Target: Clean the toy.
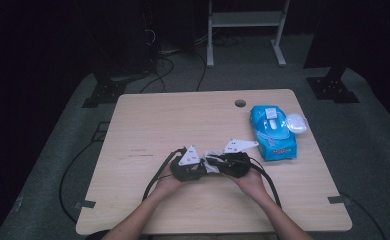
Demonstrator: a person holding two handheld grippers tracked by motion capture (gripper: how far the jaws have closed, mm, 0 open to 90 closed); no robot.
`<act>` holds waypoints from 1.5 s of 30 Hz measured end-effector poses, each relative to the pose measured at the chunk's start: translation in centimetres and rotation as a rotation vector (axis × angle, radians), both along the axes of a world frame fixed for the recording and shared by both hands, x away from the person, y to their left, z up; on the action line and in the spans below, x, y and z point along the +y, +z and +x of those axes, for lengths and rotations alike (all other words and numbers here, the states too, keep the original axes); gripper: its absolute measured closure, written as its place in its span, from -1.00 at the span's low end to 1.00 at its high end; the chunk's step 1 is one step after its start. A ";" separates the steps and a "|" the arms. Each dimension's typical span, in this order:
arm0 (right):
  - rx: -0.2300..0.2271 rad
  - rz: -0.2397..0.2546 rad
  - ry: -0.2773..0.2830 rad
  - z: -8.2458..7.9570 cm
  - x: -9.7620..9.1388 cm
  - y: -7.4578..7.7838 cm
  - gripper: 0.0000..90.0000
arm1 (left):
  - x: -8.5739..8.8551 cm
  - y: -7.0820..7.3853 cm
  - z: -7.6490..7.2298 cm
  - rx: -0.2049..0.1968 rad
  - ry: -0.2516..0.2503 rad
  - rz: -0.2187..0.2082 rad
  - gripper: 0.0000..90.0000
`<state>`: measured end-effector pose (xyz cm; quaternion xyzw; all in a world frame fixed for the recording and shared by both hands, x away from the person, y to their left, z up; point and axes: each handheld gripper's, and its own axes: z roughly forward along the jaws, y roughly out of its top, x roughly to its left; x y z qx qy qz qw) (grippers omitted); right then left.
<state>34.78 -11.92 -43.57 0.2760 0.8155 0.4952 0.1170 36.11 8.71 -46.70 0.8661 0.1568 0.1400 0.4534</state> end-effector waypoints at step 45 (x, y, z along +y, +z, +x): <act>-0.054 -0.053 -0.223 1.2 -5.7 0.5 0.85 | 0.9 0.1 0.3 0.008 -0.002 0.003 0.43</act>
